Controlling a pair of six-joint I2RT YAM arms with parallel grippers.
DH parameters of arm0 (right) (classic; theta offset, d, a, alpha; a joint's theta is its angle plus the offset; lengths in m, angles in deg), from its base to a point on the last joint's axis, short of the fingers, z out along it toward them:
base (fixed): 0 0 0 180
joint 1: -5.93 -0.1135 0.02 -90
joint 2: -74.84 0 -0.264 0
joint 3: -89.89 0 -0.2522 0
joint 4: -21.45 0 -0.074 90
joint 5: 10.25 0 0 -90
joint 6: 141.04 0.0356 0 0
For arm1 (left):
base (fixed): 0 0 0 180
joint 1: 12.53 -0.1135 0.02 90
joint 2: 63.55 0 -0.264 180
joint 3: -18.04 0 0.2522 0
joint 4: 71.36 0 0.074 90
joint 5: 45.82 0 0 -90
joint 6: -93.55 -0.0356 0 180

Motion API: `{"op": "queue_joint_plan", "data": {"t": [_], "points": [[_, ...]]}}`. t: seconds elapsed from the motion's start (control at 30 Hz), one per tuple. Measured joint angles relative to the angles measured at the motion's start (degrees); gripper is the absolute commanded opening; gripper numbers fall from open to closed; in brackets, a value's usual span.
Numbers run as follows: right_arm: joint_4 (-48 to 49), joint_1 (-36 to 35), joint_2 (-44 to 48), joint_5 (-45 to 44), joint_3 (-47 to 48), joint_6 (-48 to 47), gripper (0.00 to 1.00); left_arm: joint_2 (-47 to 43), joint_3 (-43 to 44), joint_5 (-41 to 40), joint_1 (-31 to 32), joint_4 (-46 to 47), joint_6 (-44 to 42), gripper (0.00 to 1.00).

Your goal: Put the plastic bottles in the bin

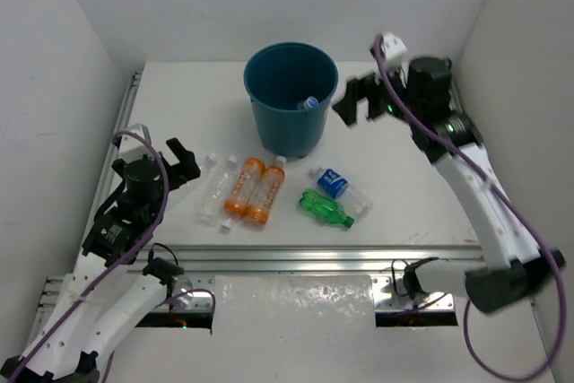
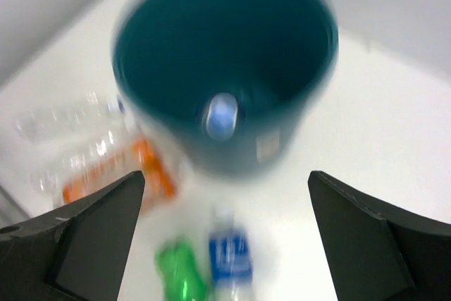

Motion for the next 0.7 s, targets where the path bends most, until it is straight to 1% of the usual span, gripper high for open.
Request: {"op": "queue_joint_plan", "data": {"t": [0.03,0.13,0.23,0.3,0.33,0.4,0.57,0.7], "points": [[-1.40,0.04,5.42,-1.29,-5.90,-0.17,0.98,-0.11,0.00,0.09,0.00,0.02,0.00,1.00],[-5.86,0.04,15.78,-4.96,-19.43,0.24,0.95,-0.35,0.00,0.52,0.00,0.15,-0.02,1.00],[-8.92,-0.04,18.36,-8.44,-29.62,0.90,0.92,-0.39,0.00,0.85,0.00,0.24,-0.02,1.00],[-10.64,-0.04,16.61,-10.25,-34.67,1.46,0.90,-0.39,0.00,0.94,0.00,0.24,-0.02,1.00],[-11.39,-0.04,15.45,-10.62,-36.41,1.70,0.87,-0.39,0.00,0.96,0.00,0.22,-0.02,1.00],[-12.48,-0.13,12.83,-11.28,-39.01,1.88,0.85,-0.42,0.00,0.96,0.00,0.22,-0.02,1.00],[-11.08,-0.35,7.61,-12.15,-42.45,1.90,0.77,-0.46,0.00,0.96,0.00,0.22,0.00,1.00],[-9.11,-0.35,3.89,-12.15,-43.08,1.88,0.75,-0.57,0.00,0.96,0.00,0.24,0.00,1.00]]}}
